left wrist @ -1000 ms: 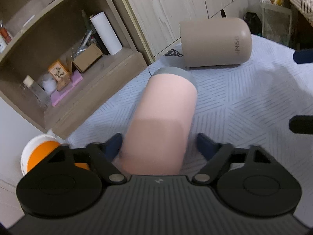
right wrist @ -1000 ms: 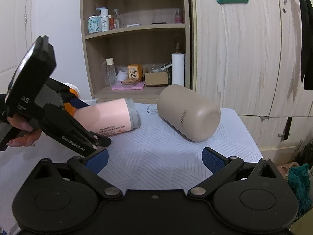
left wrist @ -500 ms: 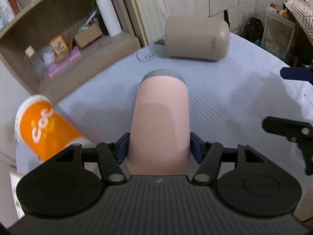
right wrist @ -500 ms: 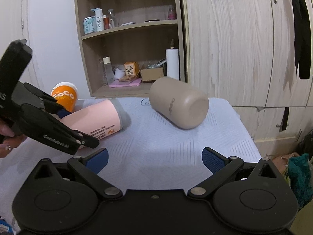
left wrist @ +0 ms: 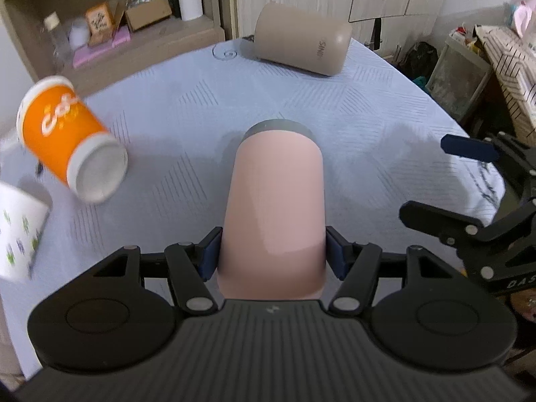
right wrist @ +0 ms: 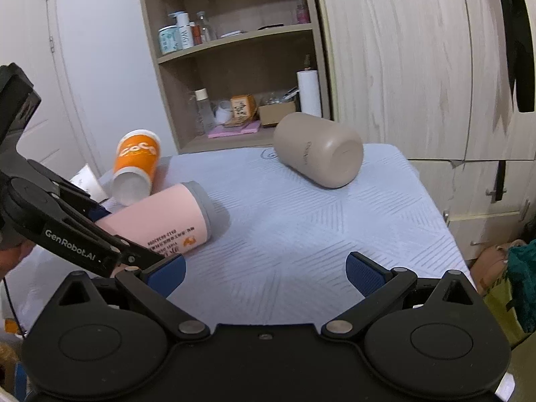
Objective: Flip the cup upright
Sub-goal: 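Lift the pink tumbler with the left tool and tilt it lid-up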
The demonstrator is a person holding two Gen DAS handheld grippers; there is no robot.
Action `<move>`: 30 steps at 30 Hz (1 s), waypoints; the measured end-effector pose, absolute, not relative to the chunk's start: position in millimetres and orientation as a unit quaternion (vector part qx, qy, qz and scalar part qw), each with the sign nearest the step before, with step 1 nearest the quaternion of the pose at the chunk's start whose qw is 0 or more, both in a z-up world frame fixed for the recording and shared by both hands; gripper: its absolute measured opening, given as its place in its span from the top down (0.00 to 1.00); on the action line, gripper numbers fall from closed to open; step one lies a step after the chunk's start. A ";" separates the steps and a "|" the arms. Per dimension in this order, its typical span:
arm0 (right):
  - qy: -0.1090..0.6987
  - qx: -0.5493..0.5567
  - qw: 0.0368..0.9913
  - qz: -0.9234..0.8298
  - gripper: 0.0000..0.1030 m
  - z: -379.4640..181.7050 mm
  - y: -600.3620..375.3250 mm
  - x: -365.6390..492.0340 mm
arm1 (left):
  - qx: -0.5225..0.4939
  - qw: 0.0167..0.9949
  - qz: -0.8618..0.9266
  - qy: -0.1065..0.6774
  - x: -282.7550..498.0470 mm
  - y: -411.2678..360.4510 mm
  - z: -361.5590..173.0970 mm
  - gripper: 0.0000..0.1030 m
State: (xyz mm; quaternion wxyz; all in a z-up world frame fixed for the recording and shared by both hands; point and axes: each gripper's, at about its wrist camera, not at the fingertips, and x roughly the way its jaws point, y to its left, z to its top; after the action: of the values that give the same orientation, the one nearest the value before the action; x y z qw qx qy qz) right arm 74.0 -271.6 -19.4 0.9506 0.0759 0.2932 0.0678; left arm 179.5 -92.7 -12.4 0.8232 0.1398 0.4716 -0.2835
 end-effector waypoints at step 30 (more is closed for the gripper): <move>0.405 0.218 0.868 0.188 0.00 -23.4 -234.0 105.0 | -0.088 0.809 -0.345 0.467 203.5 -18.7 -20.0 0.25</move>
State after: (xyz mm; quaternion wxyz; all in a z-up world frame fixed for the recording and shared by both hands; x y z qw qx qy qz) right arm 105.0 -234.0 -23.4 0.8680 0.2178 0.4046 0.1882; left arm 203.5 -18.7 -20.0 0.8092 -0.0880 0.4672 -0.3452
